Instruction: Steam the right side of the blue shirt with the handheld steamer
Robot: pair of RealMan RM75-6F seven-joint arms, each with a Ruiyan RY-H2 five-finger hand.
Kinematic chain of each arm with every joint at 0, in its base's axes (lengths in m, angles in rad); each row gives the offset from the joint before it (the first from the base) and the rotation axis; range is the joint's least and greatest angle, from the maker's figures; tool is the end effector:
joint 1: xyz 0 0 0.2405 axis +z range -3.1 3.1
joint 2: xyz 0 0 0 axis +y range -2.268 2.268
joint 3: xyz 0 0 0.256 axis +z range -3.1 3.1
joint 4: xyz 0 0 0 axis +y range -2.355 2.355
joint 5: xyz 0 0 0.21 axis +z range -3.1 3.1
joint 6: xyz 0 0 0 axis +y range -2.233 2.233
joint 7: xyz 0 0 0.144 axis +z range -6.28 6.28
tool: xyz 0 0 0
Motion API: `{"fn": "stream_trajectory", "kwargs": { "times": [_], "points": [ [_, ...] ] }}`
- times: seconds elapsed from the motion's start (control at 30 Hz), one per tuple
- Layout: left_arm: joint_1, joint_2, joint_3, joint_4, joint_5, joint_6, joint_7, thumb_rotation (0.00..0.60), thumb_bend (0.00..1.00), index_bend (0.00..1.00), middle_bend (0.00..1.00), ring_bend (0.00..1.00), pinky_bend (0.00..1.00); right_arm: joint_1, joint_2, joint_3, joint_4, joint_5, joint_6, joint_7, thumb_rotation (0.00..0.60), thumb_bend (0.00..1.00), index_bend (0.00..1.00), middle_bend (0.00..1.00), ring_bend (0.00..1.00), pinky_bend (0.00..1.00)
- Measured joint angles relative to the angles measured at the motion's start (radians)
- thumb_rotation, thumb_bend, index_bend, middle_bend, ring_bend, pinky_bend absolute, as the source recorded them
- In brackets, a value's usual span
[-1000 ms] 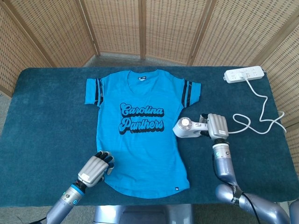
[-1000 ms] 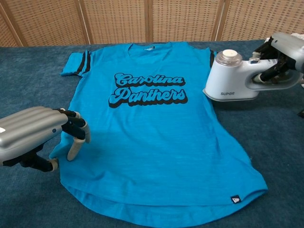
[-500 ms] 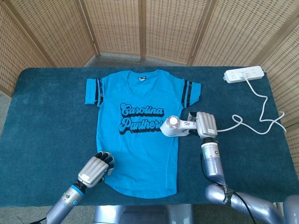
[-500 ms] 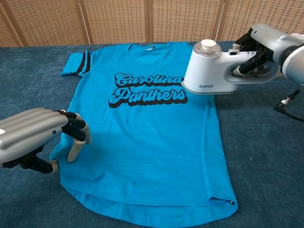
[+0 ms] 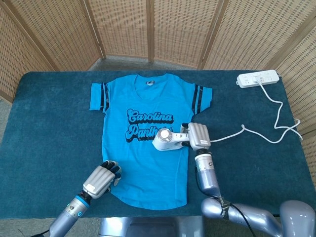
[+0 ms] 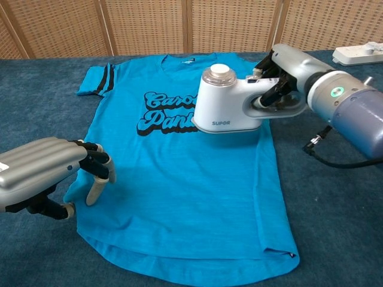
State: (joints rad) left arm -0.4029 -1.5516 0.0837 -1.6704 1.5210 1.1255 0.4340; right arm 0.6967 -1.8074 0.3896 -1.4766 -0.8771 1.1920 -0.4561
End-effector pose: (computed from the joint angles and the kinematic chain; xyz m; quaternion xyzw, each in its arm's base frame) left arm -0.1796 0.1925 -0.0362 -0.7934 -0.3521 -0.3587 0.3435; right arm -0.1146 -0.3458 -0.0357 0.5733 -0.5033 0.4442 0.4698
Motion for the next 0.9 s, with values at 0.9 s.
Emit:
{"fn": "stream_trajectory", "kwargs": {
  "times": [0.9],
  "points": [
    [-0.006,-0.008,-0.005,0.008,-0.003,-0.008,-0.004,0.6,0.42,0.64,0.37,0.23,0.22,0.037,-0.124,-0.031,0.21,-0.011,-0.016,0.007,0.6,0.39,0.67,0.69,0.71,0.64]
  ]
}}
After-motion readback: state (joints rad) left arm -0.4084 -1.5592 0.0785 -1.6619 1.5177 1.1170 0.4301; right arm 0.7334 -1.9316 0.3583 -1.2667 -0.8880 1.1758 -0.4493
